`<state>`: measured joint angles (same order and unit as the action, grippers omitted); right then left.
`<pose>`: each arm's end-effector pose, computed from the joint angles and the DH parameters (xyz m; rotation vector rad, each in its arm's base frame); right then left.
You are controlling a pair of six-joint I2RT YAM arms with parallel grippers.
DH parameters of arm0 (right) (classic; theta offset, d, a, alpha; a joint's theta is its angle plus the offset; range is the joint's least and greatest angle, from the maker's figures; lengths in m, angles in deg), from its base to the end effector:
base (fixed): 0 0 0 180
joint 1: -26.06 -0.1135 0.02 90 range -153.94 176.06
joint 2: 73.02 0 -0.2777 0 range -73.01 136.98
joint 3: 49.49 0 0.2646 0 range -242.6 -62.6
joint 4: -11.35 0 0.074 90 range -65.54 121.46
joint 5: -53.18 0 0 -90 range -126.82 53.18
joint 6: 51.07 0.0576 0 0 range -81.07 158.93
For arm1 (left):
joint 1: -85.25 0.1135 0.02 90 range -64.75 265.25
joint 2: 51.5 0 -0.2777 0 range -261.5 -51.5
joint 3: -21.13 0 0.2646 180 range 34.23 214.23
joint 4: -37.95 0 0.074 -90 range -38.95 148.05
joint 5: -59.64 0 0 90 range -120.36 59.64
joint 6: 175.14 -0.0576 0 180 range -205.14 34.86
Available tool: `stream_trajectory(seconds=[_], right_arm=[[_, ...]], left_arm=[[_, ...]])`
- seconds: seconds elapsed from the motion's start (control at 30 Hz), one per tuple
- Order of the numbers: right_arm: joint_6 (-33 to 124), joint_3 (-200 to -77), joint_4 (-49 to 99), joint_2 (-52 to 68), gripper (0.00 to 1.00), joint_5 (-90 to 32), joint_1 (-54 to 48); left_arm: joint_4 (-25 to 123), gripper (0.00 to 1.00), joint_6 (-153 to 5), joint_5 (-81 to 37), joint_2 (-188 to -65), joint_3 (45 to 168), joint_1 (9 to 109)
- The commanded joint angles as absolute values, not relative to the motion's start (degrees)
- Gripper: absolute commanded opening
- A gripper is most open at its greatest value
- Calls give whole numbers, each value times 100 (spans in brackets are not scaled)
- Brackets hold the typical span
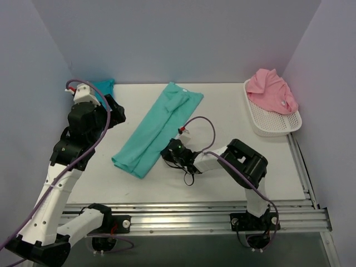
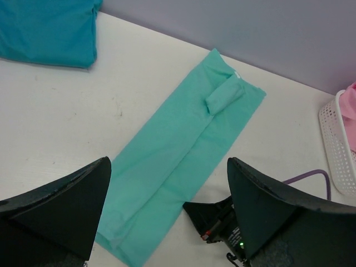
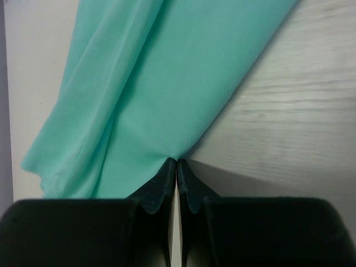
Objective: Fold and stack the t-shirts
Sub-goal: Fold the tshirt
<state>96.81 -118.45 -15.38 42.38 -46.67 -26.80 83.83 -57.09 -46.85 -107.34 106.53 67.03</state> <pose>0.2763 0.3484 0.1285 0.2168 2.0692 1.1013 0.2124 -0.0527 0.4375 -0.3573 1.8192 -0.2969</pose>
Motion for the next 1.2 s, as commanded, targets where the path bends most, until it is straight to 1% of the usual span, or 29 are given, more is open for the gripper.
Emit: stream_trajectory(seconds=[0.0,0.3,0.53,0.73,0.8,0.83,0.87,0.9,0.93,1.17], right_arm=[[9764,-10981,-1211,3669,0,-4869,-2290],[9693,-10049,-429,2315,0,-5343,-1683],[9676,-9442,230,1138,0,-5765,-1130],[9360,-9573,327,1039,0,-5660,-690],[9228,-9731,302,1162,11,-5616,-689],[9219,-9749,275,1188,29,-5546,-698],[9201,-9758,153,1241,37,-5493,-716],[9193,-9784,126,1259,42,-5467,-751],[9192,-9810,125,1294,50,-5484,-794],[9184,-10048,468,1172,52,-5879,-1295]], left_arm=[[8041,94,-5632,-4618,-10898,10516,6600],[7663,94,-5465,-4969,-11390,10297,6047],[7277,95,-5245,-5214,-11628,9805,5643],[6969,96,-4902,-5391,-11601,9137,5423],[6933,96,-4884,-5400,-11636,9066,5379],[6933,96,-4884,-5400,-11671,9075,5370],[6959,95,-4884,-5417,-11680,9092,5378],[6968,96,-4884,-5417,-11689,9101,5361],[6960,96,-4884,-5426,-11681,9110,5352],[6960,96,-4841,-5488,-11584,9049,5291]])
